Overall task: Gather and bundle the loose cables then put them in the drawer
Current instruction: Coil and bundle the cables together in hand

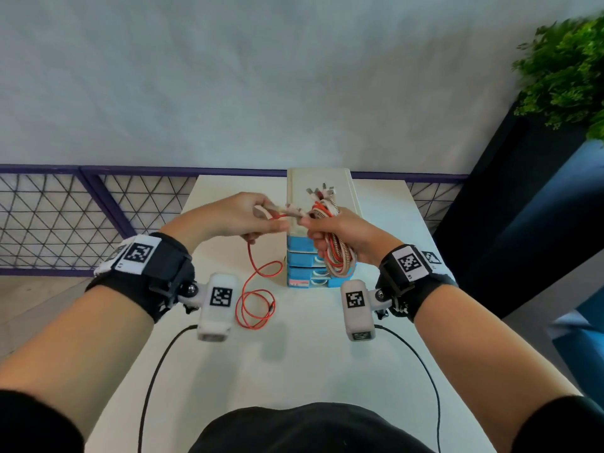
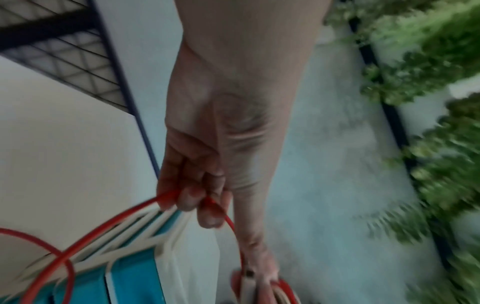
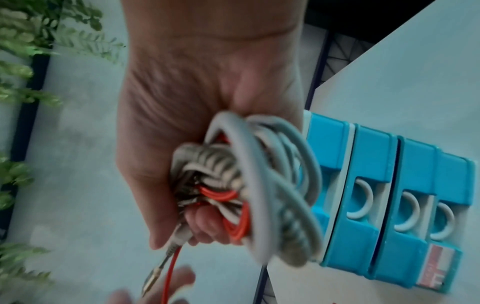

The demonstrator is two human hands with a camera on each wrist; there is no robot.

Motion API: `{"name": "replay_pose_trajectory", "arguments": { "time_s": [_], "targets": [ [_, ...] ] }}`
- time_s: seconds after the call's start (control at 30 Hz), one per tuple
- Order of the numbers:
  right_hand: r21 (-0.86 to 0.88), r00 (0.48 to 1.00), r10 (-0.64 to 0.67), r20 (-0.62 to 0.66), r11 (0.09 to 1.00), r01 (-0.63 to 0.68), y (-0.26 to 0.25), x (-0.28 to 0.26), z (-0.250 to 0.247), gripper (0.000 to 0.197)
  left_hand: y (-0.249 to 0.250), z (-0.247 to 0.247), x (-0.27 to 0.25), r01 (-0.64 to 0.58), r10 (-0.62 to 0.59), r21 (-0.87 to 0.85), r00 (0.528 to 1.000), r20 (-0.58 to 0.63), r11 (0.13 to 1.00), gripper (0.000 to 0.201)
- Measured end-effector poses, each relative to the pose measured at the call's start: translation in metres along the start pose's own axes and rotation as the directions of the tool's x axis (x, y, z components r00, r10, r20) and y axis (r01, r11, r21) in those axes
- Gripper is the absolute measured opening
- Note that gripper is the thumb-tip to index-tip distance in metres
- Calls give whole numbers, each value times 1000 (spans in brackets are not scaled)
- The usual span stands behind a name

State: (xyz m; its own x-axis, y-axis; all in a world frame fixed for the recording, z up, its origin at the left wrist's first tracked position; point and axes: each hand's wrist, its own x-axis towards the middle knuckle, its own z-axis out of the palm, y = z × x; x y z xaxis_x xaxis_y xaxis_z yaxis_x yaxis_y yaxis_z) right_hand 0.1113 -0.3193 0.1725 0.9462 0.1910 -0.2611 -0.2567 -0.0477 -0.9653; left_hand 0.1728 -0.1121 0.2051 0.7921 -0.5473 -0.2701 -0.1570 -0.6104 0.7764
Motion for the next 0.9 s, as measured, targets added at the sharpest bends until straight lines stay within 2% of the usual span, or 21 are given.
{"name": "replay_pose_trajectory", "arguments": {
  "time_s": [0.07, 0.13, 0.27, 0.37, 0.47, 0.6, 0.7, 0.77, 0.83, 0.9],
  "targets": [
    [148, 1000, 0, -30, 989, 5, 3, 1, -7, 13, -11, -2, -3, 39, -26, -308, 999, 45, 950, 33],
    [259, 998, 1, -70, 966, 18, 5, 1, -10, 11, -19, 2, -6, 73, -43, -532, 997, 68, 844, 37],
    [343, 992, 7, -125, 938, 36, 11, 5, -3, 19, -17, 23, -8, 32, -2, -690, 999, 44, 723, 20],
    [342, 987, 4, -159, 938, 51, 14, 9, 5, 28, -7, 37, -4, -10, 15, -738, 1000, 0, 674, 16],
    [292, 981, -11, -192, 954, 67, 16, 12, 15, 40, 5, 49, 0, -13, 4, -718, 1000, -14, 696, 13],
    [334, 992, -38, -124, 939, 77, 16, 14, 21, 63, 14, 60, 6, 32, -64, -705, 998, -20, 709, 8],
    [330, 997, -60, -41, 942, 70, 14, 12, 17, 53, 14, 59, 8, 56, -91, -710, 996, -12, 702, 6],
    [313, 997, -79, -21, 946, 81, 14, 9, 16, 30, 14, 58, 8, 67, -102, -706, 995, -8, 705, 5],
    [312, 995, -90, -41, 945, 98, 13, 7, 17, 12, 14, 57, 8, 97, -126, -699, 992, 9, 709, 4],
    [249, 986, -79, -146, 962, 114, 14, 9, 18, 10, 16, 57, 7, 134, -133, -685, 990, 54, 716, 3]
  ]
}}
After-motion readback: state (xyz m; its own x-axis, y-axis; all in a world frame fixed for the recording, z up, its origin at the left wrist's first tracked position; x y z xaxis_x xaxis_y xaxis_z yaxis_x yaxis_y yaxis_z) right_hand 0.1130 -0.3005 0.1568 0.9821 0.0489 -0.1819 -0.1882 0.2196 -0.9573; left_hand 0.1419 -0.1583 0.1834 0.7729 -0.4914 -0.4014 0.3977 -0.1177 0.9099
